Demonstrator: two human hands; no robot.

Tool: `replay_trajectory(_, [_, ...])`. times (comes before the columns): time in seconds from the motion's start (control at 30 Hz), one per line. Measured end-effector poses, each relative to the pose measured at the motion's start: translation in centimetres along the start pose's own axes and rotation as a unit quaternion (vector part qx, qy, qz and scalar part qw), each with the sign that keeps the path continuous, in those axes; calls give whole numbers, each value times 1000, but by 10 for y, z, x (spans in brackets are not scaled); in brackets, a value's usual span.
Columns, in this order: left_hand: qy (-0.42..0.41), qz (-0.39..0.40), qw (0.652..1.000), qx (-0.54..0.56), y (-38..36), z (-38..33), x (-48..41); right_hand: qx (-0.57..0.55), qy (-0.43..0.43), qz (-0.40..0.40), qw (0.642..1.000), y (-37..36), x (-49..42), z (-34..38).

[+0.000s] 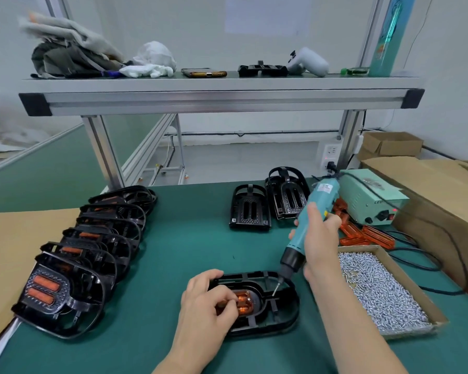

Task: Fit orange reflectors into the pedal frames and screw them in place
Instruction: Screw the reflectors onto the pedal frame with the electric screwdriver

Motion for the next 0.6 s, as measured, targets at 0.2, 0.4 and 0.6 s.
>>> replay_trajectory(0.2, [7,3,1000,-10,0,2,0,163,-85,-36,982,50,-18,-30])
replay_trajectory(0.4, [13,4,1000,-12,-1,2,0,330,-108,-20,937,64,-18,-36])
replay_trajectory(0.6, [22,3,1000,-17,-1,3,0,450,-83,-19,889,67,-15,-19])
Point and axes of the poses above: each hand's wrist, its own x-axis away from the middle knuckle, its own y-axis out of the back of the hand, z = x × y, the point moved 8 cm from there along -x, towards the middle knuckle, and after that the axes turned 8 degrees about z, right-handed, at the moved point
